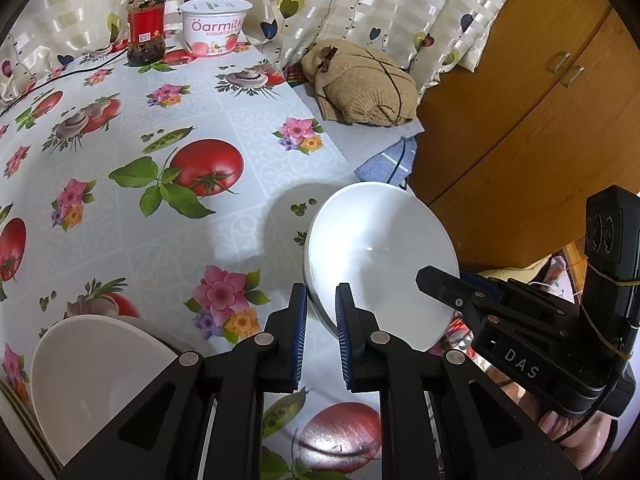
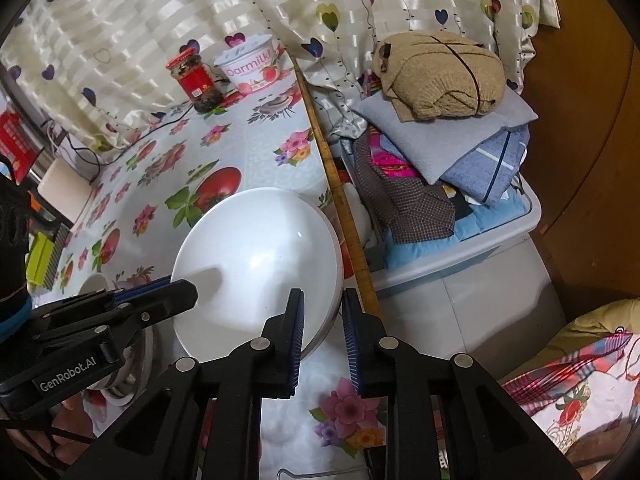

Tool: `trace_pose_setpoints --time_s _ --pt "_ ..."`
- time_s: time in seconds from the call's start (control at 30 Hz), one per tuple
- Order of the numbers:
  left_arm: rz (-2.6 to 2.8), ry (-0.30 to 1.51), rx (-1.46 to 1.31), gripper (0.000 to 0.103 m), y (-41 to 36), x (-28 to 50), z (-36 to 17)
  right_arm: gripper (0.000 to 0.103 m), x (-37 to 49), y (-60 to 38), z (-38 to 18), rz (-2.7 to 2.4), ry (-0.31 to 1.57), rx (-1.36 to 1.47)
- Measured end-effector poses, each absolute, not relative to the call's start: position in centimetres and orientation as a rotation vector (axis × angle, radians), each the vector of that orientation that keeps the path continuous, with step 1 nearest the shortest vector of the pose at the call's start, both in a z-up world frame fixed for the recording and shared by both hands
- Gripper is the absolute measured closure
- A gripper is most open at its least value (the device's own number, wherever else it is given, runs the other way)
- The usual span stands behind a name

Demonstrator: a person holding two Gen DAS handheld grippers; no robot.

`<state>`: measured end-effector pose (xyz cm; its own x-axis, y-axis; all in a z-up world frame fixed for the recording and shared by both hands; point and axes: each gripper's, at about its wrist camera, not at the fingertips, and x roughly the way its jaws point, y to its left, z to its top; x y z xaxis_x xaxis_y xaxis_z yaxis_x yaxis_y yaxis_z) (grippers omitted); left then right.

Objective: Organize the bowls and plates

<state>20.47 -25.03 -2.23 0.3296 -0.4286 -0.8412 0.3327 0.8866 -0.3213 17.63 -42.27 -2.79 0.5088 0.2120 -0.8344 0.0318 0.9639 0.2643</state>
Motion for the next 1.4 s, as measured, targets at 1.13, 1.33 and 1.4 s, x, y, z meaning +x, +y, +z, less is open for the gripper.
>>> trace_pose_setpoints --time_s 1.13,1.33,1.4 --pt "-0.447 0.986 -0.147 0.088 -19.2 16.7 4.9 0.084 15.4 -36.8 5.4 0.188 0.905 0.157" --pt "-0.416 0.979 -0.170 0.088 -16.9 15.9 5.0 0.084 15.2 -34.4 6.2 0.221 0.902 0.126" --pt "-0.406 0.978 -0.175 0.088 -16.2 15.7 5.1 0.084 15.1 -33.8 6.3 0.234 0.902 0.118"
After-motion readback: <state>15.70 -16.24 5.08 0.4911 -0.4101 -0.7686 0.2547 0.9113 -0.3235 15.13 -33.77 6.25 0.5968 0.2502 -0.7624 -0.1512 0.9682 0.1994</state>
